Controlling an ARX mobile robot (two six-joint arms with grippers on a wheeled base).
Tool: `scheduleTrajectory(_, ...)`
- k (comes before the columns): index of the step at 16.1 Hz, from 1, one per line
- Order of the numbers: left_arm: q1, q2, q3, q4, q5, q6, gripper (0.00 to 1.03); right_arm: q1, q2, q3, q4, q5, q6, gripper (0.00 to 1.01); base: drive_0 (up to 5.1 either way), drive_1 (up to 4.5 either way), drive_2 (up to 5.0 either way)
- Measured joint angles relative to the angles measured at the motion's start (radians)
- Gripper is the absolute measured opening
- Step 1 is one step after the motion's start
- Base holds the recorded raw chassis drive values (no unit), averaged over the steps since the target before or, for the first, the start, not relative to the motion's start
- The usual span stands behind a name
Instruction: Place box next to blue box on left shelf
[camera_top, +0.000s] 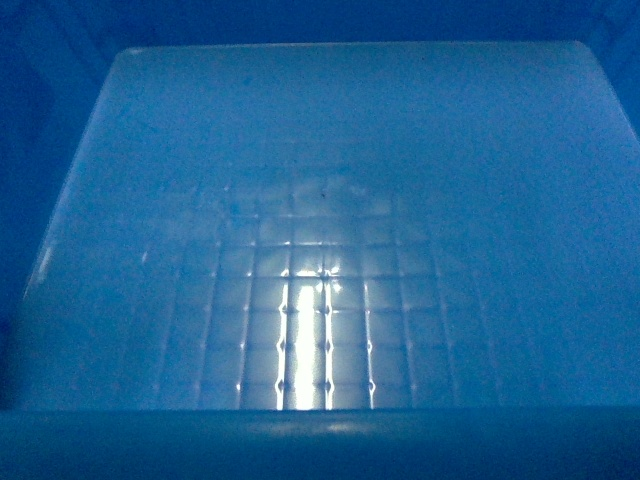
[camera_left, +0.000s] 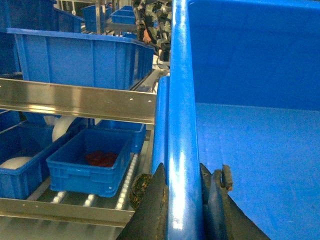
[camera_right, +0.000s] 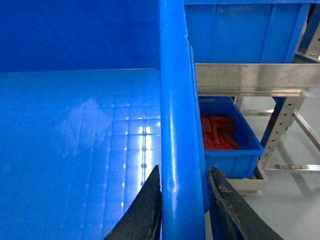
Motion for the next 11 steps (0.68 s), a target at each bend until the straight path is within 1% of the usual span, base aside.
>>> scheduleTrajectory(2,0.000,-0.001,0.000,0.001,0.000,0.000,0.10,0.000,0.000,0.000,0.004,0.000,0.000,0.20,-5.0,2.49,2.5)
scheduleTrajectory(5,0.000,-0.002,0.000,-0.003,-0.010,0.000,0.10,0.001,0.000,0.000,0.007,-0.008,-0.001,0.20,0.0,0.00,0.0)
scheduleTrajectory(11,0.000,-0.003,0.000,0.000,-0.002,0.000,0.10,0.000,0.000,0.000,0.004,-0.004,0.000,0.20,0.0,0.00,0.0)
